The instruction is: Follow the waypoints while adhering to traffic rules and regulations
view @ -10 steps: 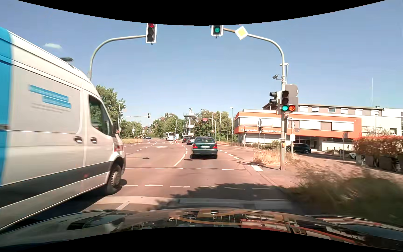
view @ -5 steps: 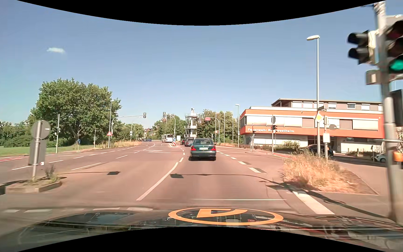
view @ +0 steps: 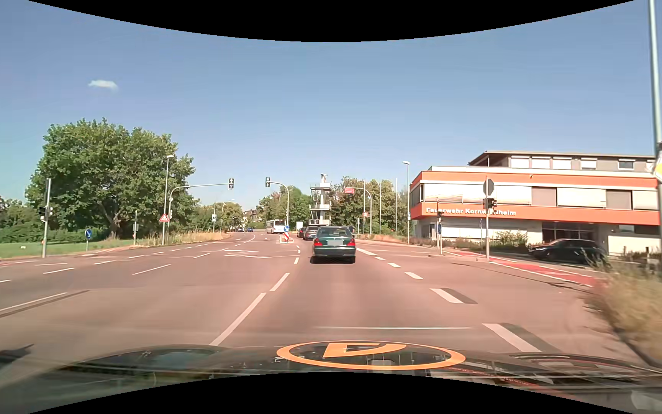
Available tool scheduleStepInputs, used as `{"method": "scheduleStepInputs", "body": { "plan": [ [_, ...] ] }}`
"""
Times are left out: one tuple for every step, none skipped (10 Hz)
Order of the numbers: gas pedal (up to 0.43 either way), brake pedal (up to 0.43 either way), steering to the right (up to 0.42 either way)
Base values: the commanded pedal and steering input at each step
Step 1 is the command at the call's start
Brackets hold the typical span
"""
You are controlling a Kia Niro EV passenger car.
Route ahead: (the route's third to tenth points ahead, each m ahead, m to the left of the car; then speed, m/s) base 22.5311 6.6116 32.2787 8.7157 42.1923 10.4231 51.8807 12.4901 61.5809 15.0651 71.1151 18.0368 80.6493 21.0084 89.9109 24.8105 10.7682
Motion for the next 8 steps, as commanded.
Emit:
{"method": "scheduleStepInputs", "body": {
  "plan": [
    [0.169, 0.000, -0.025],
    [0.169, 0.000, -0.026],
    [0.157, 0.000, -0.026],
    [0.157, 0.000, -0.026],
    [0.157, 0.000, -0.026],
    [0.157, 0.000, -0.026],
    [0.157, 0.000, -0.026],
    [0.157, 0.000, -0.027]
  ]
}}
